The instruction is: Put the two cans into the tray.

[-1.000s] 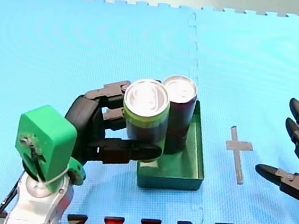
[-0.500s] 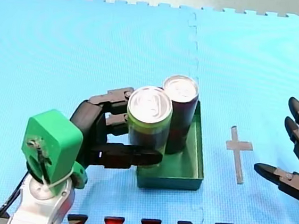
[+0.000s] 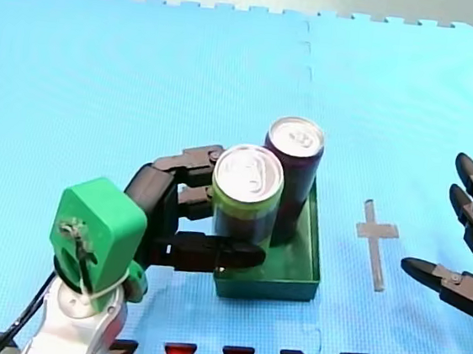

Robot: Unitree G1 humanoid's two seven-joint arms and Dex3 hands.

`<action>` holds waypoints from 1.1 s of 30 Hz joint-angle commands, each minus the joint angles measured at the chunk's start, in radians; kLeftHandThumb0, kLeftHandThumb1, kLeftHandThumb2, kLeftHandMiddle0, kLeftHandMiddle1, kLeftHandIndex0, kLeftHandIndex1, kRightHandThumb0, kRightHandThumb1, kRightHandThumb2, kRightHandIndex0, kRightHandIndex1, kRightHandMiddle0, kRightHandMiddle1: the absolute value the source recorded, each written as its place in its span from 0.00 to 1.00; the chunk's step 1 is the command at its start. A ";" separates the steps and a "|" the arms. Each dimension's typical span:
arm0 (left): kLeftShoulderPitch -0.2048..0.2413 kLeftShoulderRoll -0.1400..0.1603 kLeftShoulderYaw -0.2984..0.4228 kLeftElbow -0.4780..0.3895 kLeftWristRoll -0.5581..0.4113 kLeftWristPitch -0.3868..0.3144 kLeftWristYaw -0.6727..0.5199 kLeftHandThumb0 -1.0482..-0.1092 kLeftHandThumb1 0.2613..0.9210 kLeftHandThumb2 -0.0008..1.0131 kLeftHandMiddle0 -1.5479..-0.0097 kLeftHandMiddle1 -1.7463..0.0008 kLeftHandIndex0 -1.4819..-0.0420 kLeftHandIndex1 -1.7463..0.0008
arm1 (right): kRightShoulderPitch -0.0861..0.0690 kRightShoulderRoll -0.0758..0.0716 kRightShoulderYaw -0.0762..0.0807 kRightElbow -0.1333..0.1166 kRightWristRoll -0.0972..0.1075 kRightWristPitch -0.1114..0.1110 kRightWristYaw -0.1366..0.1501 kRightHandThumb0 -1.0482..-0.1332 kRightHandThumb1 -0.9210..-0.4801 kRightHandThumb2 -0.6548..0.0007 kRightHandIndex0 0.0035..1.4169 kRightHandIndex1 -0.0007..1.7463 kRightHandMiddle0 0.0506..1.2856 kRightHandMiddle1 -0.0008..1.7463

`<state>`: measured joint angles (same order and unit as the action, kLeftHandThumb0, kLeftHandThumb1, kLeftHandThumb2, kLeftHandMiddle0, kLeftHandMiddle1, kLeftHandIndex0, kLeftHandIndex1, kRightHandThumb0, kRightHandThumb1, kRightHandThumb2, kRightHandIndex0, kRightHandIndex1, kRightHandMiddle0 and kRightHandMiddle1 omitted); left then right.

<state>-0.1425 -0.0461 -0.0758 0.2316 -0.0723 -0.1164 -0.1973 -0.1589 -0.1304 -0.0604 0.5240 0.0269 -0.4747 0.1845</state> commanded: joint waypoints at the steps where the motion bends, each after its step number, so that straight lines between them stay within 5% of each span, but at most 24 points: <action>1: -0.005 0.004 0.000 0.000 0.009 0.006 0.008 0.68 0.68 0.00 0.09 1.00 0.15 1.00 | 0.001 -0.002 0.000 -0.006 -0.002 0.008 -0.005 0.35 0.54 1.00 0.15 0.00 0.16 0.00; 10: -0.006 -0.002 -0.028 -0.037 0.034 0.021 0.013 0.67 0.68 0.00 0.08 1.00 0.15 1.00 | 0.001 0.001 0.003 -0.014 -0.003 0.032 -0.013 0.35 0.55 1.00 0.16 0.00 0.16 0.00; 33: 0.028 -0.002 -0.040 -0.100 0.043 0.045 0.020 0.64 0.68 0.00 0.08 1.00 0.15 1.00 | 0.009 -0.004 -0.010 -0.005 0.012 0.007 0.003 0.36 0.54 1.00 0.16 0.00 0.16 0.00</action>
<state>-0.1127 -0.0498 -0.1168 0.1438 -0.0243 -0.0710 -0.1792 -0.1512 -0.1295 -0.0659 0.5182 0.0331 -0.4612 0.1877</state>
